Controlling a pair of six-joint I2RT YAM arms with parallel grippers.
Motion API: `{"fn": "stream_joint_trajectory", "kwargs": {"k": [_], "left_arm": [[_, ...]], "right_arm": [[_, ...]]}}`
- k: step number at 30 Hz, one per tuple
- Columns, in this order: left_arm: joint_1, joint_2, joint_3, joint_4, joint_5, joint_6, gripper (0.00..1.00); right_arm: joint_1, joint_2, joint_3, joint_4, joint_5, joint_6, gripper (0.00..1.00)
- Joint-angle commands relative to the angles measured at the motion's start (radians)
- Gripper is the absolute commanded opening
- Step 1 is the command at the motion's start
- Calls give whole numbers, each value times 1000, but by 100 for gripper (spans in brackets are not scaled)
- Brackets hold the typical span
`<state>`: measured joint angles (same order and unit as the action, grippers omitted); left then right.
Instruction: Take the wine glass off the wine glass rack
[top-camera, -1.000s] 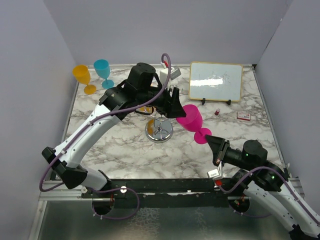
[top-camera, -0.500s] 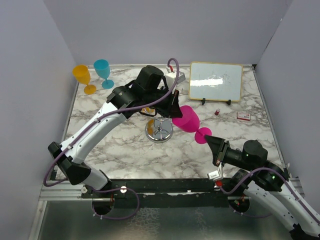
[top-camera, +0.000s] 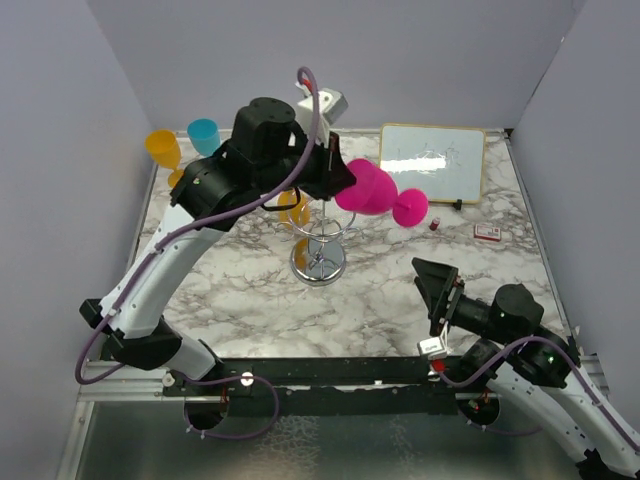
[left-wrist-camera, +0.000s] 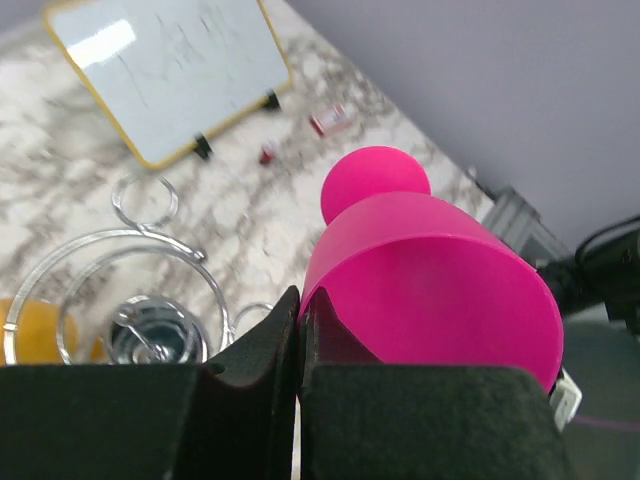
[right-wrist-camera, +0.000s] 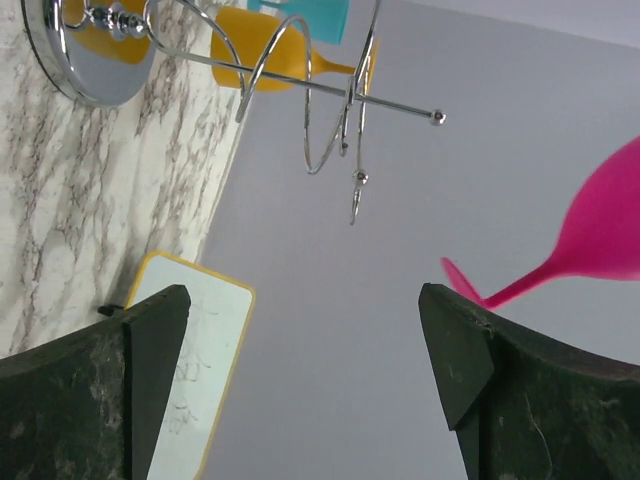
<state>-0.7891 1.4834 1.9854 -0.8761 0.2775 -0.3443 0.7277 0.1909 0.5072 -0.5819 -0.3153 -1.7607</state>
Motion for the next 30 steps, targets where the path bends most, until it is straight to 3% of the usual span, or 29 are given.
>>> {"fn": "stream_joint_trajectory", "kwargs": {"k": [1, 7, 14, 21, 26, 30], "left_arm": [[27, -7, 155, -5, -317, 44, 0], [122, 16, 265, -14, -653, 120, 0], [422, 24, 227, -17, -653, 126, 0], [622, 21, 72, -36, -643, 110, 0], [778, 1, -113, -37, -569, 69, 0], [841, 23, -202, -10, -575, 62, 0]], "right_arm": [[7, 0, 19, -23, 33, 118, 100], [7, 15, 94, -12, -96, 340, 100], [7, 129, 171, 119, -142, 672, 100], [7, 212, 200, 236, -165, 877, 100], [7, 240, 222, 385, 6, 1229, 100], [7, 294, 280, 387, 122, 1386, 100]]}}
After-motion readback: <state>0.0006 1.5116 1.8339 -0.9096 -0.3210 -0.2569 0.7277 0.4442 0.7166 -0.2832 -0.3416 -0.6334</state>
